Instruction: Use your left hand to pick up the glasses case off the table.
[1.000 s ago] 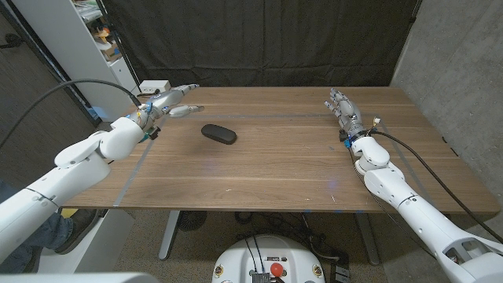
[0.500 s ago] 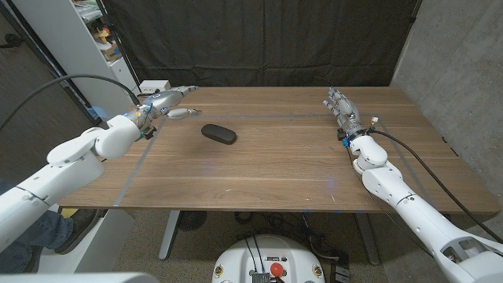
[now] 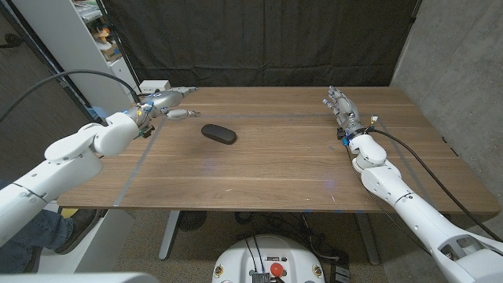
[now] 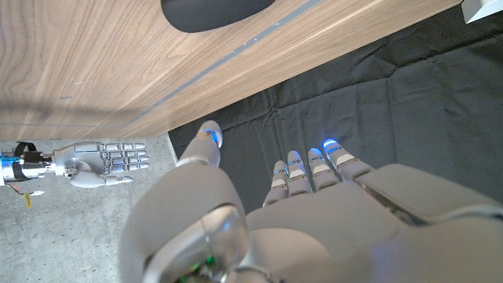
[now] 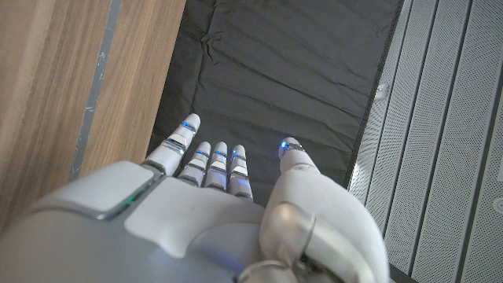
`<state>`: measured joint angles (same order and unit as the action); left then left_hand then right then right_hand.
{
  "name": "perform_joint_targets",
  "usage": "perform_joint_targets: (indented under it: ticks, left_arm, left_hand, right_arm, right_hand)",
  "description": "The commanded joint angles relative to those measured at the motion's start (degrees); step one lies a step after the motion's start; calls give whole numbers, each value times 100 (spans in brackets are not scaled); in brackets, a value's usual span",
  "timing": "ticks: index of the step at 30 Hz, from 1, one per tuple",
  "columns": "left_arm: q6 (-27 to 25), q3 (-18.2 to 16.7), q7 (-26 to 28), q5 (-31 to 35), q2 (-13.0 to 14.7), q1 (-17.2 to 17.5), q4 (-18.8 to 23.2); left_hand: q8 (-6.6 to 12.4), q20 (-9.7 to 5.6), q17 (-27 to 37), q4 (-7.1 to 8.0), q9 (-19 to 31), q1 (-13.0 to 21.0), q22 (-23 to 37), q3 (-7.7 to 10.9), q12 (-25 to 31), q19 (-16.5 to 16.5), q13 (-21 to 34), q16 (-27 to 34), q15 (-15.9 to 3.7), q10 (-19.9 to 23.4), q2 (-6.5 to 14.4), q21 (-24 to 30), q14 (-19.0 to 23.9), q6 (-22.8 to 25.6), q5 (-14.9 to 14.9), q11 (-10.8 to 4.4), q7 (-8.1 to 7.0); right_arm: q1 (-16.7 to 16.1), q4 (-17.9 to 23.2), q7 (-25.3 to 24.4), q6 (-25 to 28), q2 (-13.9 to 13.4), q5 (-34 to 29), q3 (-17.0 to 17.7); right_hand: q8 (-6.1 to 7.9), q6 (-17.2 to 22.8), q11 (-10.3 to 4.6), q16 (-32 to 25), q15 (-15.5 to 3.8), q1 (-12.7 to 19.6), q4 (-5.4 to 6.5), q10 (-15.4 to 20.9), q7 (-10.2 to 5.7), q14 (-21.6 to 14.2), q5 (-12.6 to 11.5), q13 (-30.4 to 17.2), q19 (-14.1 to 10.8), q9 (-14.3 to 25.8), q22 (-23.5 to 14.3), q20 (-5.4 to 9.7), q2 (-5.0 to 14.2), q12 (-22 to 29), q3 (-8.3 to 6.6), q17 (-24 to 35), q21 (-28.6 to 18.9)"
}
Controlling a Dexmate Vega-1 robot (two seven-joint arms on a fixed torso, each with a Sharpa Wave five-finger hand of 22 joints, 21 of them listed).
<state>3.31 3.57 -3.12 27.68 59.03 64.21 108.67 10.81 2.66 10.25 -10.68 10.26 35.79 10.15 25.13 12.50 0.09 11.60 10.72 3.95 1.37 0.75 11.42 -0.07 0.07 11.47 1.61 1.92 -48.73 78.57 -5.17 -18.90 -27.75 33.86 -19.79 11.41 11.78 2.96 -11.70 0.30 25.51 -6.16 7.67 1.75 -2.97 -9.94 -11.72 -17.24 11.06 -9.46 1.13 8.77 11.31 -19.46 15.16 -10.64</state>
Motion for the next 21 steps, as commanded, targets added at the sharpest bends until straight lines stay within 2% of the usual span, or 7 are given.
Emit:
perform_joint_targets:
  ticks: [1, 18, 21]
  left_arm:
    - [-18, 191, -321, 194, 128, -229, 34]
    - [-184, 202, -719, 347, 368, -232, 262]
    - [-170, 237, -667, 462, 386, -247, 257]
  left_hand:
    - [42, 12, 23, -12, 32, 116, -7, 53, 19, 38, 32, 25, 15, -2, -41, 0, 17, -26, 37, -25, -29]
    - [55, 37, 23, -4, 34, 304, -6, 56, 25, 56, 43, 34, 1, -9, -162, -2, 54, -32, 60, -53, -77]
    - [64, 18, 25, 3, 35, 413, -3, 54, 43, 118, 48, 73, -73, 22, -237, 17, 173, -28, 71, -82, -89]
  right_arm:
    - [13, -28, 27, -19, 27, 61, 19]
    - [14, -31, 53, -96, 66, 126, 66]
    - [-3, -5, 47, -94, 53, 131, 76]
  right_hand:
    - [19, 37, 14, -61, 20, 64, 23, 46, -13, -51, -38, -6, -30, 9, -29, -56, 2, 26, 16, 11, -38]
    - [18, 47, 14, -74, 8, 51, 30, 78, -27, -74, -38, -2, -35, 9, -29, -69, 3, 39, 25, 0, -40]
    - [18, 50, 4, -79, -4, 48, 32, 90, -23, -83, -38, -1, -37, 9, -29, -69, 5, 43, 27, -3, -40]
